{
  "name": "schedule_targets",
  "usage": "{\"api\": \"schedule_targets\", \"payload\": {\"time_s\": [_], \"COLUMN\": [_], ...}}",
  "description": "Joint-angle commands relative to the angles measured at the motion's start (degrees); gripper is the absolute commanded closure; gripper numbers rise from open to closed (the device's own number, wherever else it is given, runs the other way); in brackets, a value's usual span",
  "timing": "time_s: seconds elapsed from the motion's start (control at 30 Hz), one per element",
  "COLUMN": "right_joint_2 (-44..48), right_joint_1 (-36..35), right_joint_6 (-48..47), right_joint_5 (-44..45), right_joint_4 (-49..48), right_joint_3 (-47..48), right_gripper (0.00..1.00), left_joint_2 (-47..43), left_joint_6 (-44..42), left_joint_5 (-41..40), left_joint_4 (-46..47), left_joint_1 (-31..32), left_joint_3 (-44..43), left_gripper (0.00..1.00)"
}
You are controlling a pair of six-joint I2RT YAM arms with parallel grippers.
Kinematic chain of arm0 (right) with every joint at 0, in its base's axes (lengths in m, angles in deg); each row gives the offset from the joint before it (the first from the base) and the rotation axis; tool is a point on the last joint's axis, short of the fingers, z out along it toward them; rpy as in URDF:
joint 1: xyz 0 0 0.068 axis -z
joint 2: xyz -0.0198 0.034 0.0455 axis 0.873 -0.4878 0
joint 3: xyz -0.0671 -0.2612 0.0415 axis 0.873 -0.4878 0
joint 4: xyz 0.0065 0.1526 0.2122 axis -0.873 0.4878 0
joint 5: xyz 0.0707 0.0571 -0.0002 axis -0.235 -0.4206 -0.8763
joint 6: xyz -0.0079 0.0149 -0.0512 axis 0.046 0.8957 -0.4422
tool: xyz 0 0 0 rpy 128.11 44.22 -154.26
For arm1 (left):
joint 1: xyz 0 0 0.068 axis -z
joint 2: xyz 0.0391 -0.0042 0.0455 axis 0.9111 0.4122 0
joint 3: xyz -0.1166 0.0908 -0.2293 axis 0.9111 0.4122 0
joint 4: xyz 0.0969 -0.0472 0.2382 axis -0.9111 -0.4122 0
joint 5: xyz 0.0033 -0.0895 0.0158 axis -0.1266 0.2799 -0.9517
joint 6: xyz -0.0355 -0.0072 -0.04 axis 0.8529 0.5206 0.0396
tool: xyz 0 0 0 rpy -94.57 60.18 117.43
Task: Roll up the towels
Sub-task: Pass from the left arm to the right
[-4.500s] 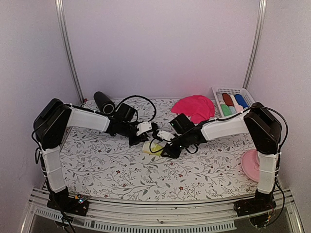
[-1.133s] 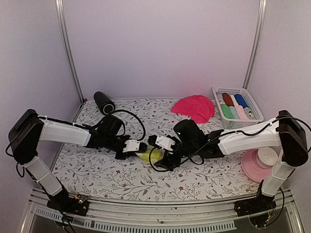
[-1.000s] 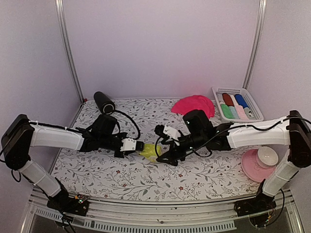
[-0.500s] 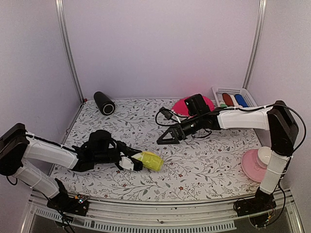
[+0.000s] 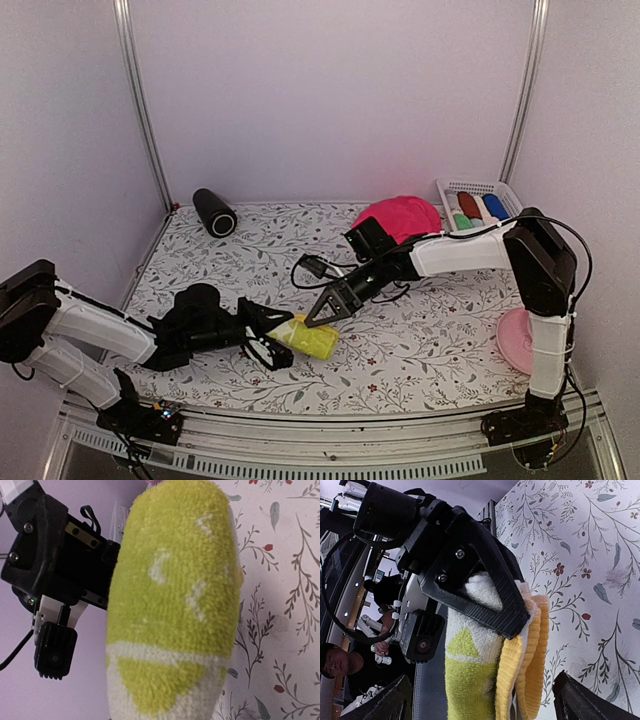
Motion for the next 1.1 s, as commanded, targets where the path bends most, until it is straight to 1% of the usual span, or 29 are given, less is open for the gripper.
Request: {"api": "schedule_targets", "payload": {"time_s": [0.0, 0.13, 0.27, 0.4, 0.57, 0.67, 0.73, 0.77, 0.87, 0.93, 1.0, 1.07], "right_joint_2": [-1.3, -2.4, -3.3, -2.7, -1.0, -0.2, 0.3, 0.6, 1.0, 1.0, 1.2, 1.1], "right_joint_1": [-0.3, -1.2, -2.6, -3.7, -4.6, -4.6, -4.6, -4.6, -4.5, -4.5, -4.5, -4.6], "right_joint_6": [2.1, 3.9, 7.4, 11.5, 13.1, 13.6, 13.6, 12.9, 3.8, -2.3, -5.1, -6.4], "right_joint_5": [-5.1, -6.9, -9.8, -12.3, -13.8, -14.0, -13.1, -11.8, -5.4, -1.3, -0.2, -1.3], "right_joint_4": [-4.6, -7.5, -13.1, -18.6, -20.7, -20.5, -19.1, -16.6, -4.0, 2.3, 4.4, 5.1], "right_joint_3": [-0.1, -0.9, -2.4, -4.1, -4.0, -4.0, -4.0, -3.5, -0.2, 1.5, 1.9, 2.1], "right_gripper": [0.01, 0.01, 0.01, 0.01, 0.01, 0.12, 0.15, 0.16, 0.16, 0.16, 0.16, 0.17], "left_joint_2": [0.1, 1.6, 3.4, 4.0, 4.6, 4.5, 4.2, 3.9, 2.8, 2.3, 2.2, 2.2], "left_joint_6": [-3.4, -5.1, -6.7, -8.3, -8.3, -7.6, -6.4, -5.7, -2.7, -1.6, -0.3, 1.1], "left_joint_5": [-3.1, -4.1, -4.5, -4.3, -4.6, -4.8, -5.0, -5.3, -5.6, -5.6, -5.6, -5.8], "left_joint_4": [13.5, 21.3, 26.0, 27.3, 26.4, 24.0, 21.3, 18.7, 10.5, 6.8, 4.3, 2.7], "left_joint_1": [2.4, 3.2, 3.8, 4.5, 4.9, 4.9, 4.9, 4.9, 4.8, 4.7, 4.7, 4.6], "left_joint_3": [2.3, 3.5, 4.1, 4.7, 5.0, 4.7, 4.3, 3.8, 1.6, 1.0, 0.2, -0.6], "left_gripper": [1.0, 1.0, 1.0, 1.0, 1.0, 1.0, 1.0, 1.0, 1.0, 1.0, 1.0, 1.0]}}
